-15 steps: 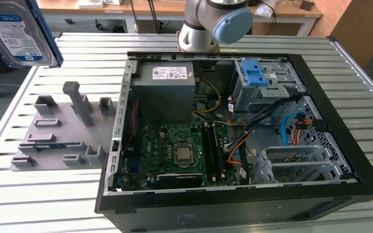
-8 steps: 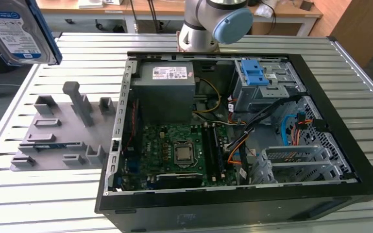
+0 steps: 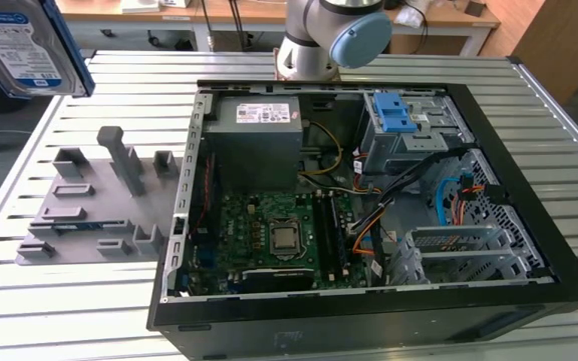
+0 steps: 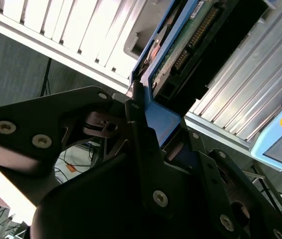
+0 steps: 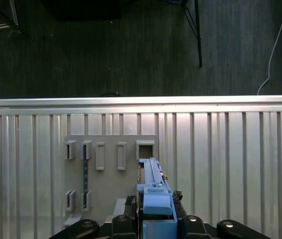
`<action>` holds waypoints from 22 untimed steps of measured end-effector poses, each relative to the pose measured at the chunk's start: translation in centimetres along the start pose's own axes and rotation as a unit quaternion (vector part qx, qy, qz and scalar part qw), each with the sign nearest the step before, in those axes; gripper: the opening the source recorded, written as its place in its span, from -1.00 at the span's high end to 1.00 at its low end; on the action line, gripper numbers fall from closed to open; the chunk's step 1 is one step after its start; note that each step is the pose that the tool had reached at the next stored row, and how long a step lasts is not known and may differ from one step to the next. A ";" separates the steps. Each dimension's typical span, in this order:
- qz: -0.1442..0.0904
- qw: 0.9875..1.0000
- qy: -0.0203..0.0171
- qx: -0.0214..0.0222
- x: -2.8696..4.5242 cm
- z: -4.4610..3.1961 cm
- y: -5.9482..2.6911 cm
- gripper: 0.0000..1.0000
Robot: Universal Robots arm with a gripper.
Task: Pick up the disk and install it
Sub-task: 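Pick up the disk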
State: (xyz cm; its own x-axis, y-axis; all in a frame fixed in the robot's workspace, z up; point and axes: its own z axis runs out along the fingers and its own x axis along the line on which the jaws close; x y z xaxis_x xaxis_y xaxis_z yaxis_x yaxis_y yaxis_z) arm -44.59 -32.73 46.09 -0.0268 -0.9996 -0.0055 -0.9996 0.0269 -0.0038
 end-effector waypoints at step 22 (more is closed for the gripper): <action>0.000 1.000 0.000 0.000 0.00 -1.03 0.00 0.27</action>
State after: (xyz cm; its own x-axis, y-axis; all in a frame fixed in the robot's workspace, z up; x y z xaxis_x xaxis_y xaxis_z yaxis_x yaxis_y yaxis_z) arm -44.59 -32.73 47.12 -0.0268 -0.9996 -0.0054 -0.9996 0.0268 -0.0037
